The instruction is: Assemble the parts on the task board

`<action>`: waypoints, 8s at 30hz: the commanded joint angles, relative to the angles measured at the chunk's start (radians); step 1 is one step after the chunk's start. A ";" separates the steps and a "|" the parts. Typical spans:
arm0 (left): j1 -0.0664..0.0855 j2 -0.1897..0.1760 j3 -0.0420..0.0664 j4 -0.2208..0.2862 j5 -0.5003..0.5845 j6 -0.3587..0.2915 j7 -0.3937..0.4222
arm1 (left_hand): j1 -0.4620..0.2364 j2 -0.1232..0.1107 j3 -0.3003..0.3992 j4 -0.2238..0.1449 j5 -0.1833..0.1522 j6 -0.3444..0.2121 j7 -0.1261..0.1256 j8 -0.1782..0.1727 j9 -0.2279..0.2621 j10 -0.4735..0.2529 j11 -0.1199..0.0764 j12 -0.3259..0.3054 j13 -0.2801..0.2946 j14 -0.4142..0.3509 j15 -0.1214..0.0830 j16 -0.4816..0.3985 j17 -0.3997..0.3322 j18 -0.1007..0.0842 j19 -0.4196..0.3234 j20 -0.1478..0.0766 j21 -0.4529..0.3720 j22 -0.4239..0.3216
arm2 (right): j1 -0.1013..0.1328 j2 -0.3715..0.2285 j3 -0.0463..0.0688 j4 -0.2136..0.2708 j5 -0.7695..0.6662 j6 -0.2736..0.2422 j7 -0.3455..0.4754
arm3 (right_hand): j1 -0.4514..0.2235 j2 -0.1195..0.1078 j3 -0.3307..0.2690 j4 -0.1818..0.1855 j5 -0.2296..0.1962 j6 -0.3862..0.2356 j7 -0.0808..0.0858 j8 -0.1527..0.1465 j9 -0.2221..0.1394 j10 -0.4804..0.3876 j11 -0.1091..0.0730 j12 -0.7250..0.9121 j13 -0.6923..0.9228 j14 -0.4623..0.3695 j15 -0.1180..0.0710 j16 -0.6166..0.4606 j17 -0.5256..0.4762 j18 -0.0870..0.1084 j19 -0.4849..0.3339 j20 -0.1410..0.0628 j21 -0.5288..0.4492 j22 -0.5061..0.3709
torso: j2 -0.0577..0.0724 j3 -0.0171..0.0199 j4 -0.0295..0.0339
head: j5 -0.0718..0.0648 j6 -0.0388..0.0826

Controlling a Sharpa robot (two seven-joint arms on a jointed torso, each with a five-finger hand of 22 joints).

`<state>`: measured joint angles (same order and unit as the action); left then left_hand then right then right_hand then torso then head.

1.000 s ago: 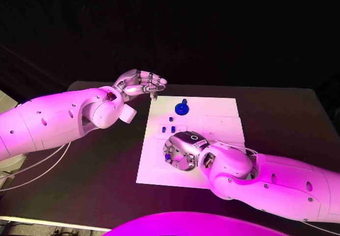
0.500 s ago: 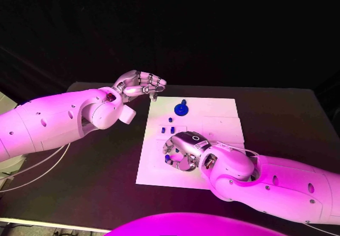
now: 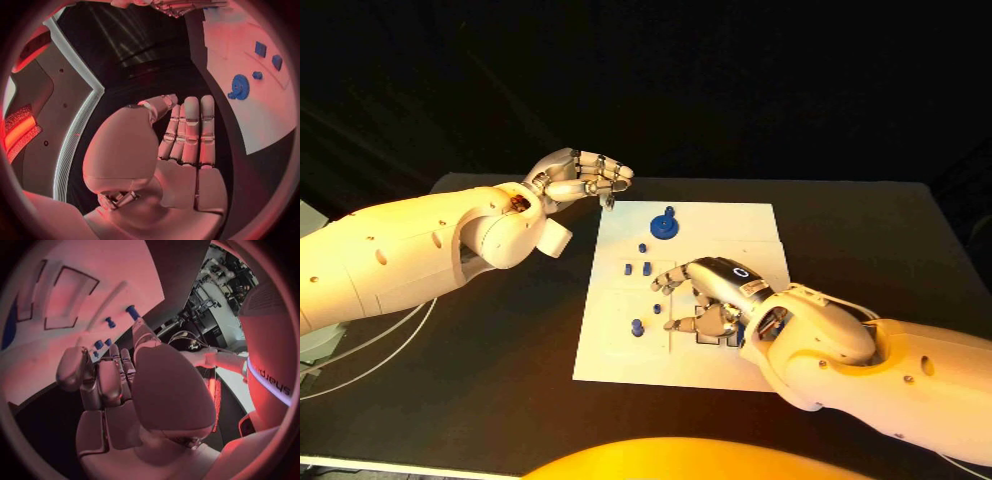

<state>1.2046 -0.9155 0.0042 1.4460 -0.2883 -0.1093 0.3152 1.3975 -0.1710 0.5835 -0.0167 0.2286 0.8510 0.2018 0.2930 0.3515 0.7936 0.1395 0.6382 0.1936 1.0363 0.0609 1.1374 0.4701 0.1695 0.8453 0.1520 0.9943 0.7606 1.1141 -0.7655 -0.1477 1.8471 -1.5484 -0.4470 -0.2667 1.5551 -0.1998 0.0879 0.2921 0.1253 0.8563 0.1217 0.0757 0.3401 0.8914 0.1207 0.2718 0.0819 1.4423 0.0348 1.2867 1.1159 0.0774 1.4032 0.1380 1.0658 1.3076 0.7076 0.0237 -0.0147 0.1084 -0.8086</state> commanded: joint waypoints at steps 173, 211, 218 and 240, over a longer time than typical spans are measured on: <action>0.000 -0.035 -0.011 0.026 -0.007 0.032 -0.018 | 0.006 0.018 0.007 -0.012 0.009 -0.006 -0.001 0.011 0.001 -0.014 0.001 0.012 -0.006 -0.018 0.000 0.004 -0.002 0.016 -0.008 0.002 0.000 0.002 | 0.011 -0.113 -0.004 0.026 0.513 0.020 -0.343 | -0.490 0.029 -0.241 0.007 -0.073 0.077 -0.038 0.494 0.039 0.625 -0.110 1.232 1.432 0.118 -0.088 0.262 0.406 -0.077 0.168 -0.083 0.505 0.263 | -0.009 0.0005 -0.0175 | -0.068 0.006; 0.000 -0.042 -0.011 0.031 -0.007 0.031 -0.014 | 0.003 0.019 0.009 -0.013 0.009 -0.007 -0.001 0.012 0.000 -0.014 0.001 0.013 -0.007 -0.018 0.000 0.005 -0.003 0.015 -0.010 0.002 0.003 0.004 | -0.010 -0.382 -0.001 0.063 0.224 -0.017 -0.237 | -0.250 0.076 -0.111 -0.001 -0.039 0.072 -0.037 0.495 0.030 0.641 -0.110 1.249 1.449 0.121 -0.089 0.268 0.422 -0.077 0.168 -0.084 0.505 0.263 | -0.009 -0.0006 -0.0176 | -0.087 0.010; 0.000 -0.041 -0.011 0.031 -0.007 0.032 -0.014 | 0.003 0.019 0.009 -0.013 0.009 -0.007 -0.001 0.012 0.000 -0.014 0.001 0.013 -0.007 -0.018 0.000 0.005 -0.003 0.015 -0.010 0.002 0.003 0.004 | -0.032 -0.369 -0.002 0.052 0.200 0.001 -0.262 | -0.251 0.076 -0.111 -0.001 -0.038 0.072 -0.037 0.495 0.030 0.642 -0.110 1.250 1.450 0.121 -0.088 0.269 0.422 -0.077 0.168 -0.084 0.505 0.263 | -0.008 0.0000 -0.0174 | -0.086 0.010; 0.000 -0.043 -0.011 0.030 -0.007 0.034 -0.015 | 0.001 0.019 0.010 -0.013 0.009 -0.008 -0.001 0.012 0.000 -0.014 0.001 0.014 -0.008 -0.018 0.001 0.005 -0.003 0.015 -0.011 0.003 0.004 0.005 | -0.075 -0.309 -0.003 0.018 0.120 0.128 -0.337 | -0.119 0.051 0.003 -0.011 -0.028 0.102 -0.043 0.474 0.008 0.643 -0.115 1.250 1.452 0.121 -0.093 0.268 0.422 -0.077 0.168 -0.086 0.505 0.263 | -0.009 0.0002 -0.0177 | -0.084 0.000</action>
<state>1.2042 -0.9588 -0.0075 1.4744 -0.2956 -0.0906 0.2924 1.4017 -0.1589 0.5920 -0.0250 0.2324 0.8510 0.2018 0.2997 0.3515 0.7863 0.1395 0.6456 0.1868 1.0220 0.0609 1.1373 0.4686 0.1694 0.8416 0.1556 0.9943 0.7652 1.0535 -1.0784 -0.1393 1.8713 -1.3844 -0.4325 -0.5555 1.4295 -0.1505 0.0868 0.2823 0.0956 0.9527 0.0765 0.5669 0.3750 1.4650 0.0090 1.5205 1.3078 1.4666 -0.0574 1.5500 1.3076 0.0143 1.4643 0.0522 1.5664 1.3081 0.6991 0.0242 -0.0330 0.0250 -0.8076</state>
